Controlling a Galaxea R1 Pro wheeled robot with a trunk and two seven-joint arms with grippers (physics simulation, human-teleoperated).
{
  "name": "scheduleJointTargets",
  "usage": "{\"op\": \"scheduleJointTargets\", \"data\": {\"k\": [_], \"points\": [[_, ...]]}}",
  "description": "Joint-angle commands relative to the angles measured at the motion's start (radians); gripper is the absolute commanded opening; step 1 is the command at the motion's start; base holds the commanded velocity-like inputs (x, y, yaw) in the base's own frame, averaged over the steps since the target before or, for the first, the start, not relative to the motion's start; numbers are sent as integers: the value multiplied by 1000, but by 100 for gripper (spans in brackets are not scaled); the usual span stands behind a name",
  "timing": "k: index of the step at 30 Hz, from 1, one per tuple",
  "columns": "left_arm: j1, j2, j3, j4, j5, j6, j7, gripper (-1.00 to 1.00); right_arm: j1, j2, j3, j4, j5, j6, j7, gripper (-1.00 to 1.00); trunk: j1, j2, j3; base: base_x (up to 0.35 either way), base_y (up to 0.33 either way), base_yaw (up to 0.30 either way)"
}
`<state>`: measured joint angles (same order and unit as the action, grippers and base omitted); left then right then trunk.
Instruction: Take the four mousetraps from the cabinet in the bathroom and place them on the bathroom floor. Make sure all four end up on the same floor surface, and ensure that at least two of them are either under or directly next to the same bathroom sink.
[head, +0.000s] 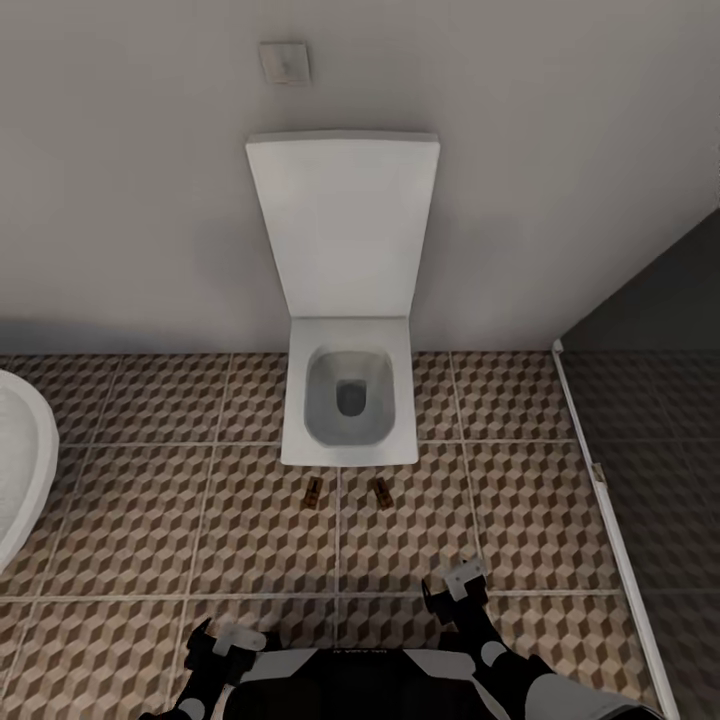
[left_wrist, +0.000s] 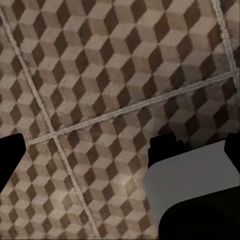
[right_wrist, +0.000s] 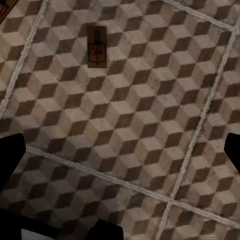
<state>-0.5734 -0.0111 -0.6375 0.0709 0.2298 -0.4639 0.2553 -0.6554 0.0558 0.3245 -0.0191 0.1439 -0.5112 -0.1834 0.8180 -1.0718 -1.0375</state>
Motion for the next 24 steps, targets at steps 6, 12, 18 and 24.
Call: {"op": "scheduleJointTargets", "data": {"k": [6, 12, 18, 24], "points": [[24, 23, -9, 4, 8, -52, 1, 100, 3, -7, 2, 3, 9, -1, -9, 100, -23, 42, 24, 0, 0, 0], [31, 27, -9, 4, 9, -69, 1, 100, 40, -13, 2, 2, -3, -3, -8, 100, -46, 84, 52, 0, 0, 0], [34, 28, -9, 4, 8, -72, 1, 100, 54, -16, 2, 2, -10, -9, -8, 100, -69, 126, 80, 0, 0, 0], [35, 28, -9, 4, 9, -73, 1, 100, 62, -25, 2, 2, -12, -14, -8, 100, -92, 168, 107, 0, 0, 0]]}}
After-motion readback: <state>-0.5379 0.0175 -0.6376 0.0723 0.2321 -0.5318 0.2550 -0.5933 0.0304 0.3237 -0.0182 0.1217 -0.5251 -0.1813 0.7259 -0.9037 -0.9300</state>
